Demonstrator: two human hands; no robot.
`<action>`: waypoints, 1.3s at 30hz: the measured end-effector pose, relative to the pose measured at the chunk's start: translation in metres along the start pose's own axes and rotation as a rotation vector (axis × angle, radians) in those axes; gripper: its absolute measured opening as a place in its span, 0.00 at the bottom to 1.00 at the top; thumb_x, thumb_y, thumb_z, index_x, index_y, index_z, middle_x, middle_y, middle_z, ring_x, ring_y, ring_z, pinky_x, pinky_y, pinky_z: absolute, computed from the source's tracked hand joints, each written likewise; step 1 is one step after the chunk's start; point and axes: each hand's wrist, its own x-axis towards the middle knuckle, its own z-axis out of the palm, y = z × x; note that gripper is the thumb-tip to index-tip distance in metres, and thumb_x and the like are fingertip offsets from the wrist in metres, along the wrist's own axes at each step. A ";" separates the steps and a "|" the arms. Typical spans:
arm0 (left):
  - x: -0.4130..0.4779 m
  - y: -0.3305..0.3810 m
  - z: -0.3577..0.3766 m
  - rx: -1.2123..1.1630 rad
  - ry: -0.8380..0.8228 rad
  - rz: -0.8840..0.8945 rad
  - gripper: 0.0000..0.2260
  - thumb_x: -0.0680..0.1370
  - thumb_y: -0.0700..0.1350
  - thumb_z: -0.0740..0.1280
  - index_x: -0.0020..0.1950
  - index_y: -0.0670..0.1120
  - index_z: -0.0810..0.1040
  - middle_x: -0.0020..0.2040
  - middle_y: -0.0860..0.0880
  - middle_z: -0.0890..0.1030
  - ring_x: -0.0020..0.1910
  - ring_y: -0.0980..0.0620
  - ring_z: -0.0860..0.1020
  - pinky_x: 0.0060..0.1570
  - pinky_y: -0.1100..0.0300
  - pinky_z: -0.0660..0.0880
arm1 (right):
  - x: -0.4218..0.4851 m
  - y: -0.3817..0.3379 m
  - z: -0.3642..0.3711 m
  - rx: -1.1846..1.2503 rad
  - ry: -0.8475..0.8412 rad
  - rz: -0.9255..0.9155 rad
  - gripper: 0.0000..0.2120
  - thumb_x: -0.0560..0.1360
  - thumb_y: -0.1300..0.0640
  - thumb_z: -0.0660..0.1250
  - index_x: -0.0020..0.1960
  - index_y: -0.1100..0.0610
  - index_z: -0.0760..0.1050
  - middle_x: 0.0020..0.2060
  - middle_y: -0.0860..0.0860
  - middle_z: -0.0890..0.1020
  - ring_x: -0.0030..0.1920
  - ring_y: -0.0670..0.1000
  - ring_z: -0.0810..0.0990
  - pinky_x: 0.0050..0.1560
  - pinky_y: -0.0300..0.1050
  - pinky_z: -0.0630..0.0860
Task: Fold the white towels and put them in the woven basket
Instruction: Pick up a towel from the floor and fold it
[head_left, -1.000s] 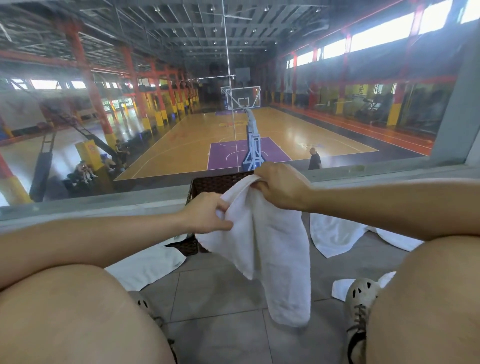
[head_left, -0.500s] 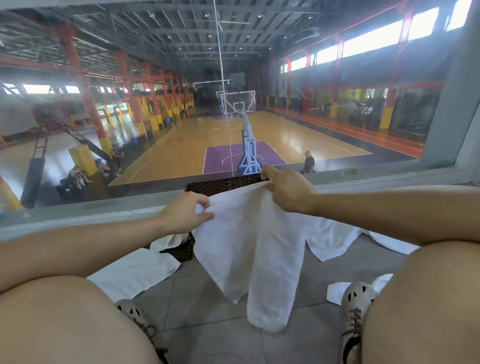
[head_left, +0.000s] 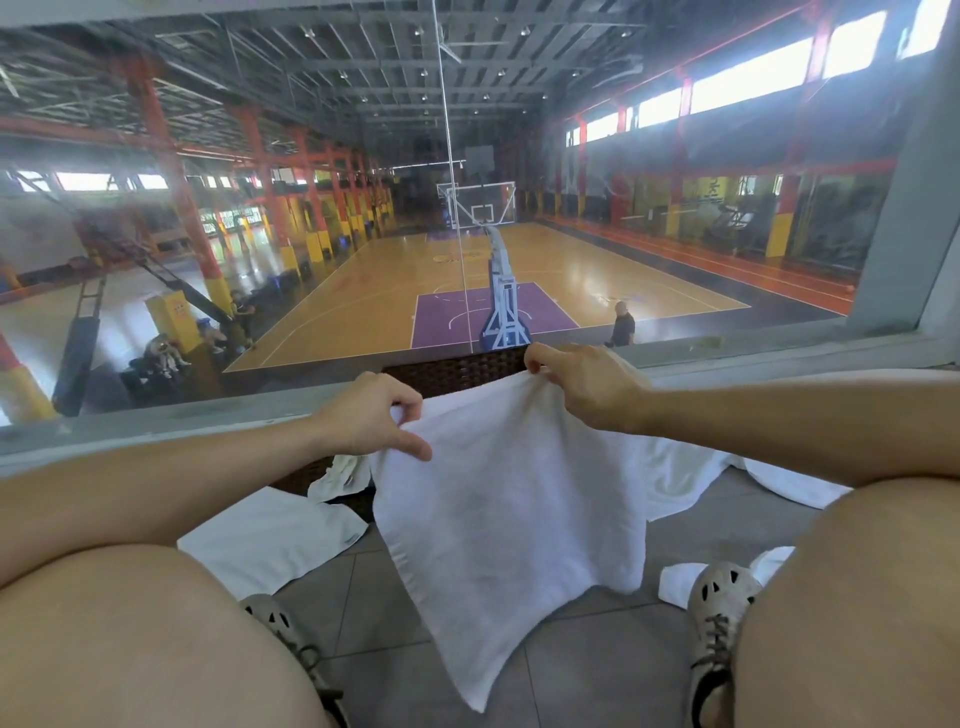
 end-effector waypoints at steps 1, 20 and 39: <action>-0.001 -0.001 0.000 -0.010 -0.057 -0.006 0.17 0.67 0.53 0.87 0.36 0.49 0.80 0.36 0.57 0.80 0.40 0.57 0.77 0.40 0.66 0.68 | 0.001 0.001 0.000 0.002 0.001 0.003 0.16 0.82 0.66 0.59 0.57 0.44 0.67 0.47 0.50 0.79 0.44 0.58 0.78 0.45 0.57 0.79; -0.002 0.004 0.004 -0.150 0.173 -0.016 0.06 0.72 0.55 0.83 0.40 0.56 0.90 0.41 0.59 0.86 0.37 0.57 0.81 0.38 0.62 0.72 | -0.002 0.021 0.004 0.099 0.038 0.106 0.10 0.81 0.65 0.60 0.52 0.50 0.71 0.49 0.51 0.81 0.46 0.55 0.78 0.47 0.56 0.77; 0.001 0.004 -0.025 -0.213 0.490 -0.112 0.20 0.67 0.58 0.85 0.36 0.48 0.78 0.30 0.51 0.77 0.31 0.57 0.68 0.34 0.55 0.66 | -0.009 0.027 0.025 0.120 -0.231 0.193 0.10 0.80 0.65 0.58 0.52 0.49 0.69 0.44 0.52 0.80 0.43 0.52 0.77 0.40 0.52 0.74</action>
